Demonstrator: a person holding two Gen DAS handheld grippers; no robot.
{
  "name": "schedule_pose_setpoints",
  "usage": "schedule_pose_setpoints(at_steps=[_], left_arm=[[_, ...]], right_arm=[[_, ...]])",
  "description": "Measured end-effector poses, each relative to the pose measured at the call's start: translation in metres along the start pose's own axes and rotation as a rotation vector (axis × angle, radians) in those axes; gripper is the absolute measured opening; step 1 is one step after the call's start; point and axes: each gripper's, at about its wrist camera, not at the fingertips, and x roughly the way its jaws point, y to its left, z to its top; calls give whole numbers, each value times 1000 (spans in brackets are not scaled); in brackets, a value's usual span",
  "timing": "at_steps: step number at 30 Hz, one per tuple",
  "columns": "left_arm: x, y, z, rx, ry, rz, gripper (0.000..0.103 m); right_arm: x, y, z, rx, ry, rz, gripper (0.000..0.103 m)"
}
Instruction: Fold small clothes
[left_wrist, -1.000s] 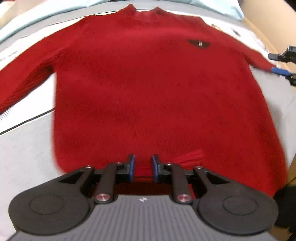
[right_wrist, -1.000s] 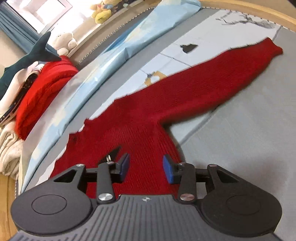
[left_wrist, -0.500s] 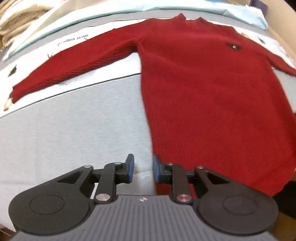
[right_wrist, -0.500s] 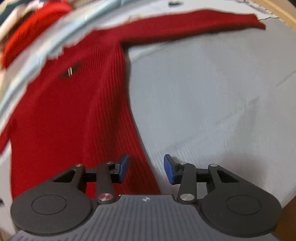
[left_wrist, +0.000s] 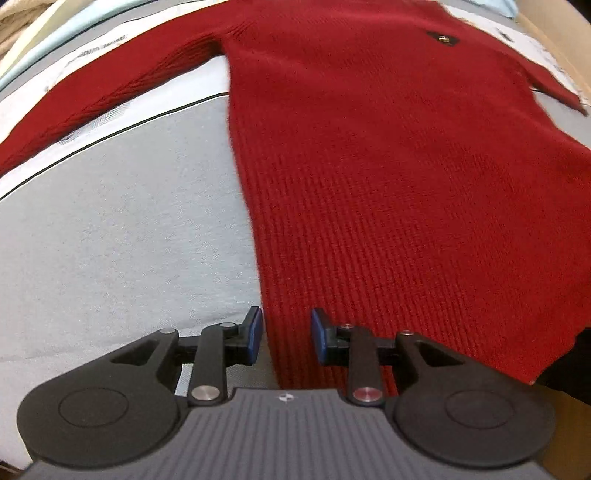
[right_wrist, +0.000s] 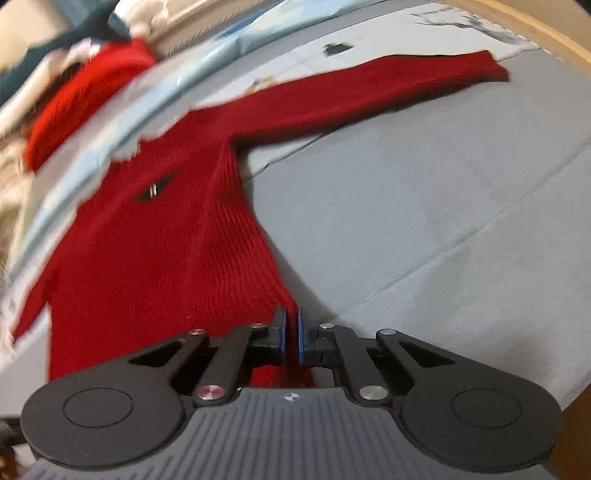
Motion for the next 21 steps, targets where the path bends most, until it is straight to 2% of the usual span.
schedule_pose_setpoints(at_steps=[1, 3, 6, 9, 10, 12, 14, 15, 16, 17, 18, 19, 21], left_arm=[[-1, -4, 0, 15, 2, -14, 32], [1, -12, -3, 53, 7, 2, 33], [0, -11, -5, 45, 4, 19, 33], [0, -8, -11, 33, 10, 19, 32], [0, -8, -13, 36, 13, 10, 32], [5, -11, -12, 61, 14, 10, 29], [4, -17, -14, 96, 6, 7, 21], [2, -19, -15, 115, 0, 9, 15], [1, -21, -16, 132, -6, 11, 12], [-2, -23, -18, 144, -13, 7, 7], [-5, -25, -18, 154, -22, -6, 7], [-7, -30, -18, 164, -30, -26, 6], [-15, -34, -19, 195, -43, -41, 6]], right_arm=[[-1, -6, 3, 12, 4, -4, 5], [5, -10, 2, -13, 12, -55, 5], [26, -4, -9, -62, 106, -63, 7], [27, 0, -12, -82, 93, -101, 19], [28, 2, -13, -93, 103, -98, 33], [37, 7, -18, -123, 137, -92, 45], [43, 6, -21, -126, 162, -92, 46], [45, 4, -22, -115, 168, -90, 42], [47, 2, -23, -107, 169, -97, 30], [48, 5, -23, -112, 163, -106, 23], [47, 5, -24, -114, 157, -105, 19], [45, 3, -22, -103, 152, -91, 8], [35, -3, -20, -91, 124, -97, 6]])
